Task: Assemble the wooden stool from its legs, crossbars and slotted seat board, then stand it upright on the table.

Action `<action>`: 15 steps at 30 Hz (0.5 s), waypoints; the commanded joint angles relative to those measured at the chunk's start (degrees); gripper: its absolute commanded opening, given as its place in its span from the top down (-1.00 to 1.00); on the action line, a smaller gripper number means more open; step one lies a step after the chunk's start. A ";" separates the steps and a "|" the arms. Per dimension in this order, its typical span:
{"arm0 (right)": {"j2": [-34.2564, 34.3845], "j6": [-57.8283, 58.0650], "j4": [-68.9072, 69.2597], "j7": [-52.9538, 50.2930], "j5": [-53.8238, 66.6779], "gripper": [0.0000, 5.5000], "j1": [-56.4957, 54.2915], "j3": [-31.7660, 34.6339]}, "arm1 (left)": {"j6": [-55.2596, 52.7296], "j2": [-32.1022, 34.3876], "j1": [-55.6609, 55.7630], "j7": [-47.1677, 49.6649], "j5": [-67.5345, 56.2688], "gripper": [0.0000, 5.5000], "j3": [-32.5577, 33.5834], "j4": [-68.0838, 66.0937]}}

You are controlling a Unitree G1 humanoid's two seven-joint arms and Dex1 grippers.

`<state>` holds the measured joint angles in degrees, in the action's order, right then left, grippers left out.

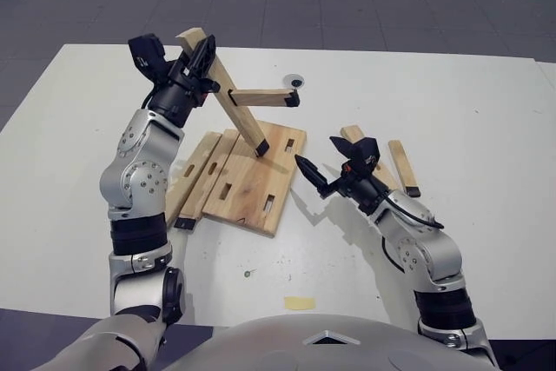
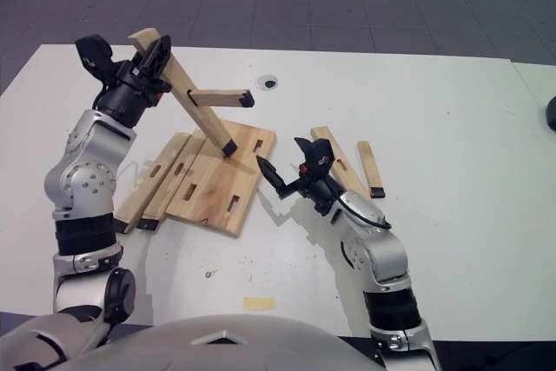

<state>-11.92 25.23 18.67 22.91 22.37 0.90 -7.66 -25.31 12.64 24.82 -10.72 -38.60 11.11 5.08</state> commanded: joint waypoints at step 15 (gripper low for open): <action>0.73 0.10 2.09 -0.67 -0.90 -0.96 1.67 -0.98 | -6.13 -2.43 6.34 3.20 -3.28 0.62 3.03 5.80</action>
<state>-11.26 24.93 19.36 22.61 21.82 1.23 -8.53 -27.17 7.08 31.11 -8.57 -38.45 11.33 4.78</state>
